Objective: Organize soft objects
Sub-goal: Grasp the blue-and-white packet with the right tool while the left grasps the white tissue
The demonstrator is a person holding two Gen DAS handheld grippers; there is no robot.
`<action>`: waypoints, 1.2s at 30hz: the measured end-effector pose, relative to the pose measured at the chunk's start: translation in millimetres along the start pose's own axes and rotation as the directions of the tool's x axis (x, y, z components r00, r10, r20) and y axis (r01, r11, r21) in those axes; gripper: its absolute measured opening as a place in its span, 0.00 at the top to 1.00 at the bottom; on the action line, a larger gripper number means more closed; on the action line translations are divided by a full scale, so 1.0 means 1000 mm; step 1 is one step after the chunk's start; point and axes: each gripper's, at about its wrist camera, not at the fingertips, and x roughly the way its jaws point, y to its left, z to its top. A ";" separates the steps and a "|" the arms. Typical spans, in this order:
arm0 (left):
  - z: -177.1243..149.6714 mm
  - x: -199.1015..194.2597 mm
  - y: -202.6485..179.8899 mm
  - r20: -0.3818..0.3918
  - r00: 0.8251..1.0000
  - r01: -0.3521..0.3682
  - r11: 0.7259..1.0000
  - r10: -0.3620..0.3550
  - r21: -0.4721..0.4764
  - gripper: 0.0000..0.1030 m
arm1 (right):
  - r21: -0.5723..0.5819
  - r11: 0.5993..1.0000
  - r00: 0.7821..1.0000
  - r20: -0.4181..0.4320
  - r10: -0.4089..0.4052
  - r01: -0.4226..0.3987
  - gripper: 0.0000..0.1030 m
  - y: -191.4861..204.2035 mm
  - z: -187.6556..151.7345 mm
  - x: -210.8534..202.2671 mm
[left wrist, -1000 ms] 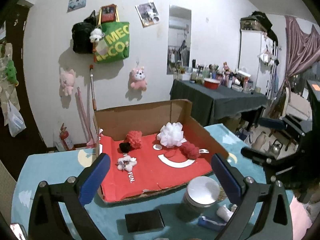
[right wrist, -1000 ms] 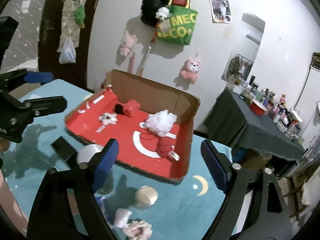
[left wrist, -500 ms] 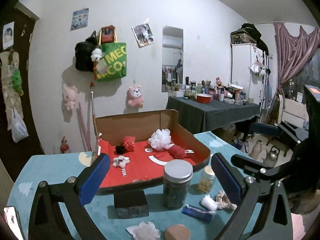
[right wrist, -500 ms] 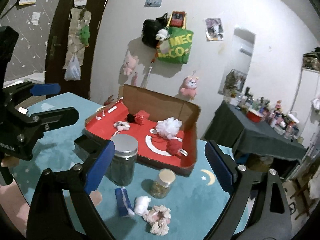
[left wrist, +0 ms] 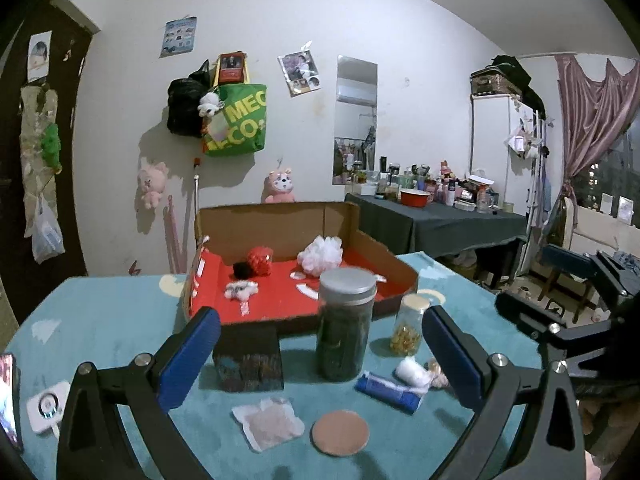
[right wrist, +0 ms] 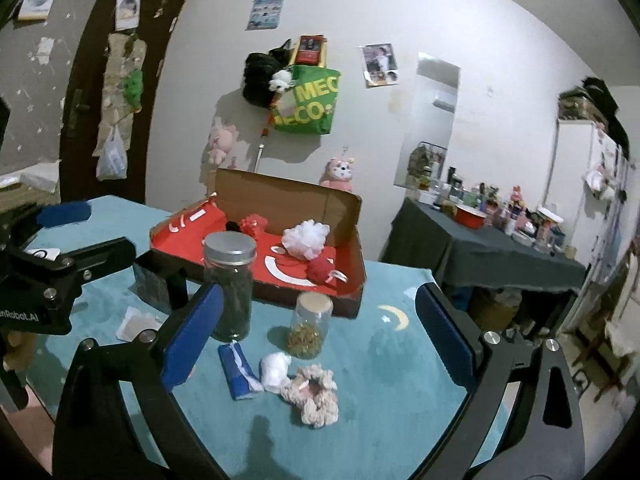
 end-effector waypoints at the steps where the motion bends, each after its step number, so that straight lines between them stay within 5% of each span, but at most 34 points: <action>1: -0.004 0.001 0.002 -0.005 1.000 -0.004 1.000 0.004 -0.007 0.00 | 0.010 1.000 1.000 0.000 -0.008 0.008 0.05 -0.001 -0.004 0.000; 16: -0.060 0.017 0.002 -0.078 0.995 -0.070 0.997 0.068 -0.019 0.00 | 0.097 0.995 0.997 -0.078 -0.017 0.025 0.05 -0.005 -0.060 0.021; 36: -0.078 0.038 0.011 -0.197 0.976 -0.107 0.993 0.094 -0.055 0.00 | 0.126 0.992 0.981 -0.192 -0.004 0.029 0.05 0.002 -0.096 0.043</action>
